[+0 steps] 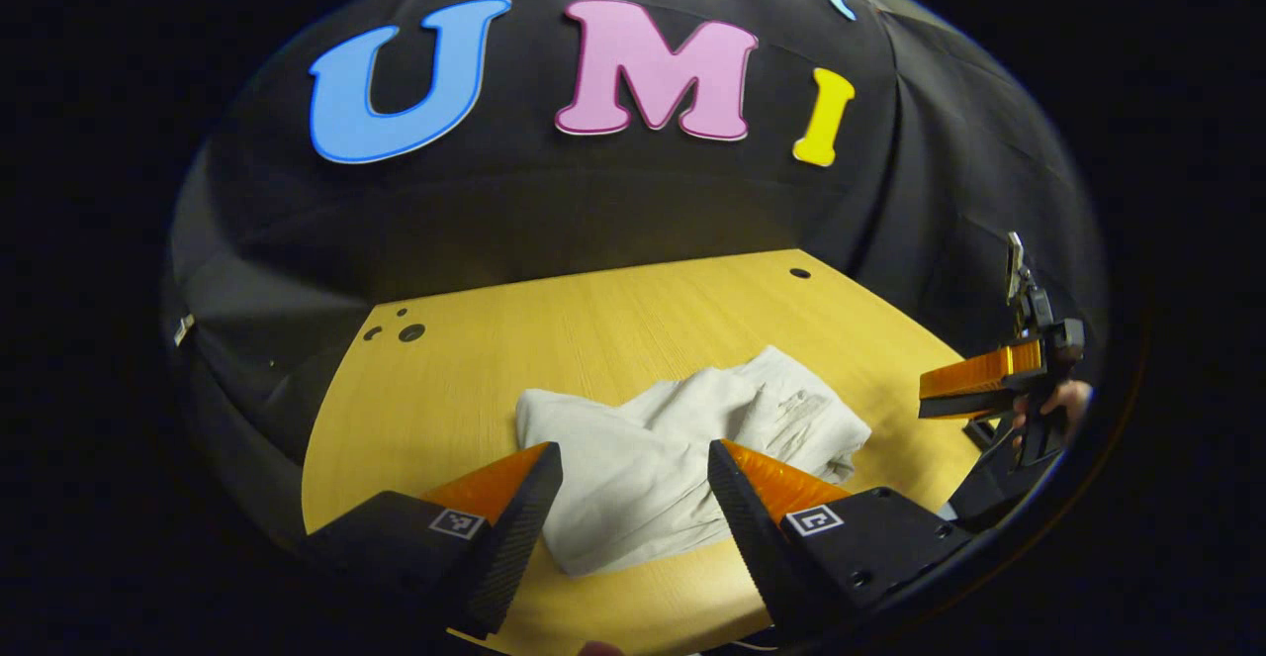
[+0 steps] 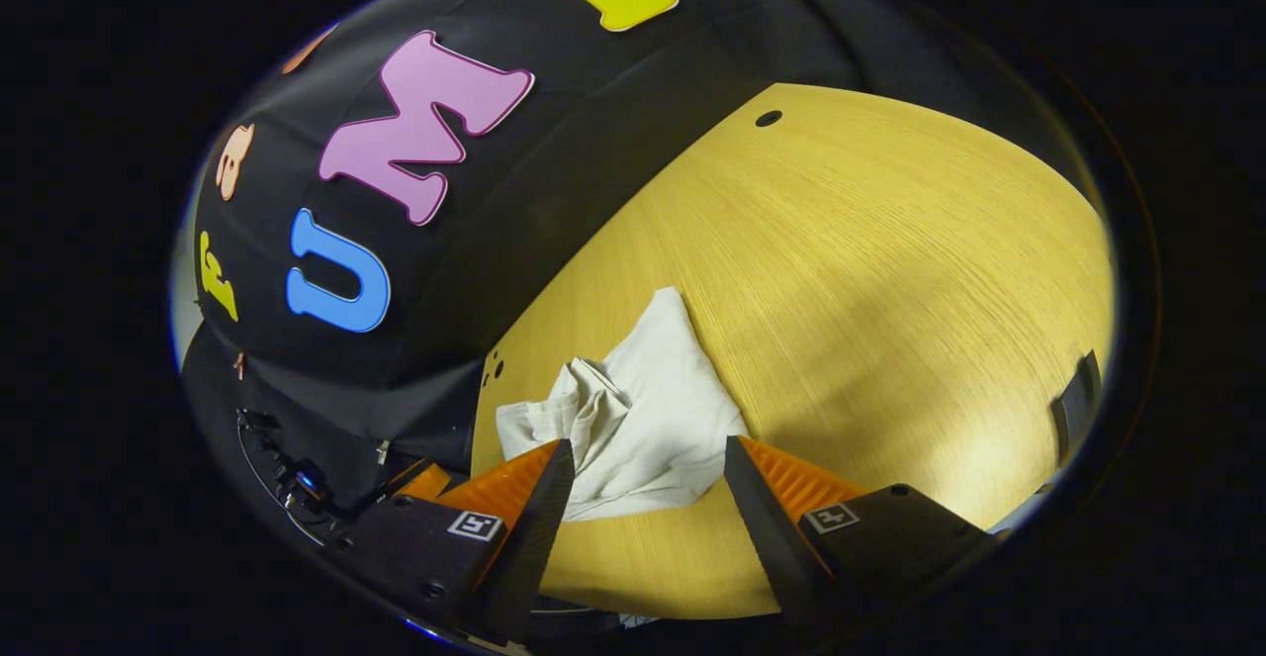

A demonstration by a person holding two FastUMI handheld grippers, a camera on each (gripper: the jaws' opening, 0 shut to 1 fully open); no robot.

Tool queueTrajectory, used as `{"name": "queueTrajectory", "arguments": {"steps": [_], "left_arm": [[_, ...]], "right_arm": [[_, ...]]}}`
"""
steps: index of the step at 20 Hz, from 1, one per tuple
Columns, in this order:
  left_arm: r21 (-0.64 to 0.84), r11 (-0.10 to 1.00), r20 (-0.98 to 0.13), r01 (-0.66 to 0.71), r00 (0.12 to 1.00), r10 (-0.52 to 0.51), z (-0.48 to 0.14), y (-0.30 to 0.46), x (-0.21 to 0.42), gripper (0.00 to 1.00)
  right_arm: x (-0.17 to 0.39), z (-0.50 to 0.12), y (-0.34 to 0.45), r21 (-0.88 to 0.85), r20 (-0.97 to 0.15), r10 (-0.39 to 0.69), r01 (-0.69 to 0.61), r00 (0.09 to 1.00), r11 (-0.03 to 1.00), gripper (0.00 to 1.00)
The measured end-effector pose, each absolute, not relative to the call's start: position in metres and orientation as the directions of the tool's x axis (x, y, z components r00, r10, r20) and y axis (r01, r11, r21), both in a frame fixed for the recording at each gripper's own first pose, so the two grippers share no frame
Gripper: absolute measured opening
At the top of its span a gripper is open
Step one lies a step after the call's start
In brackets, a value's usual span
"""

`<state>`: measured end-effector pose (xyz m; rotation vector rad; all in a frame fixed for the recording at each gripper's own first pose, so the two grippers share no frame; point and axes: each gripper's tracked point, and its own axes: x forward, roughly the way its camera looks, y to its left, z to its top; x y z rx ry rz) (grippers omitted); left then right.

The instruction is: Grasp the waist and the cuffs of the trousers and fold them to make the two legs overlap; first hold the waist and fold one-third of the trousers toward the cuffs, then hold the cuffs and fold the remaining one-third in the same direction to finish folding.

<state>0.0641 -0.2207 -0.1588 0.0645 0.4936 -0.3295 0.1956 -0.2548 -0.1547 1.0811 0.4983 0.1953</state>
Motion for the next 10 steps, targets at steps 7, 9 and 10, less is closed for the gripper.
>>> {"name": "queueTrajectory", "arguments": {"steps": [7,9,10], "left_arm": [[-0.178,0.965,-0.464,0.192,0.849,-0.254,-0.155,-0.19,0.051,0.94],[-0.219,0.961,-0.452,0.167,0.856,-0.252,-0.151,-0.183,0.046,0.95],[-0.235,0.957,-0.441,0.168,0.859,-0.259,-0.147,-0.18,0.041,0.95]], "right_arm": [[0.215,-0.142,-0.248,0.875,-0.294,0.397,0.078,0.869,0.477,0.94],[0.221,-0.142,-0.253,0.877,-0.303,0.384,0.097,0.872,0.471,0.94],[0.222,-0.143,-0.257,0.874,-0.313,0.376,0.109,0.872,0.473,0.94]]}}
